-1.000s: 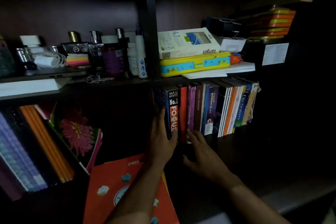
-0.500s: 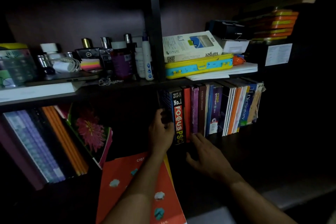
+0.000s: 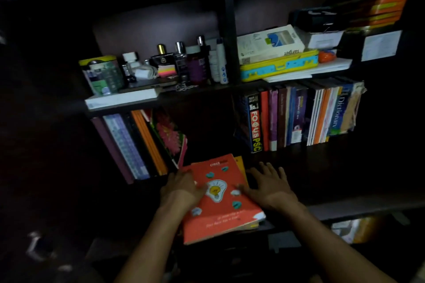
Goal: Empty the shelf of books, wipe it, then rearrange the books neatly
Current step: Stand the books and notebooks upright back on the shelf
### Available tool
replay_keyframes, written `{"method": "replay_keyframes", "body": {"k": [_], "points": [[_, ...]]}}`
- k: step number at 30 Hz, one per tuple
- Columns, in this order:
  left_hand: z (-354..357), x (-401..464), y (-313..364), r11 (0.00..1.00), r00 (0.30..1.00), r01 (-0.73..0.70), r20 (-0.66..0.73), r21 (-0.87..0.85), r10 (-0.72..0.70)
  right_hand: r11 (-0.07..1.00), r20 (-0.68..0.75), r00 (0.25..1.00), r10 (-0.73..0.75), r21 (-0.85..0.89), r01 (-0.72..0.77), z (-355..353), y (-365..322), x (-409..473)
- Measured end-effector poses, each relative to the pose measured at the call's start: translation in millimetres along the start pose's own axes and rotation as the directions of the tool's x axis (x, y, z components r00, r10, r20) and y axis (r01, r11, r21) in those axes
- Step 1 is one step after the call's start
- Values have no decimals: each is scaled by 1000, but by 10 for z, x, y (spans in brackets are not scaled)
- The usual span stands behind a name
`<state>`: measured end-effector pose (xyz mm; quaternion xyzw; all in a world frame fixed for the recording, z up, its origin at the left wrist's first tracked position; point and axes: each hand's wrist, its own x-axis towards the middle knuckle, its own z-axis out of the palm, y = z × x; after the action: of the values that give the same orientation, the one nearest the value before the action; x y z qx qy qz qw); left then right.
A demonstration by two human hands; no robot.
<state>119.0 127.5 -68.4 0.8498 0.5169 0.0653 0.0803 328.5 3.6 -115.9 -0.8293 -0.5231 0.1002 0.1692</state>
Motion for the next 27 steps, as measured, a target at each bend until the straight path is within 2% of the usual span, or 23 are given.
{"method": "replay_keyframes", "body": {"k": [3,5,7,10,14,17,19,20,24,27], "points": [[94,-215,-115,983,996,75,-44,-166,-83,1000,5,1000,-9,5,9,-22,4,-7],[128,-202,-133,953,991,128,5,-276,-132,999,1,1000,-23,26,23,-31,27,-13],[157,-209,-119,937,991,130,56,-323,-118,999,-18,1000,-26,39,26,-27,59,10],[174,-274,-90,886,989,129,-7,-446,-148,998,-43,999,-27,62,29,-16,86,31],[193,-388,-40,721,973,196,42,-665,-226,992,-123,992,-37,116,52,-5,175,53],[158,-479,-91,492,961,201,73,-847,-267,984,-184,982,-44,161,75,-41,162,35],[84,-565,-146,328,951,172,69,-929,-301,988,-148,986,-80,117,98,-43,122,-4],[51,-600,-180,296,948,143,45,-944,-316,991,-107,989,-101,80,110,-33,111,-13],[-86,-705,-319,284,955,47,-40,-958,-294,995,55,994,-99,-1,99,-151,-2,-23],[-138,-768,-431,276,948,-58,-140,-959,-286,980,161,986,-31,-191,62,-331,-294,-2]]}}
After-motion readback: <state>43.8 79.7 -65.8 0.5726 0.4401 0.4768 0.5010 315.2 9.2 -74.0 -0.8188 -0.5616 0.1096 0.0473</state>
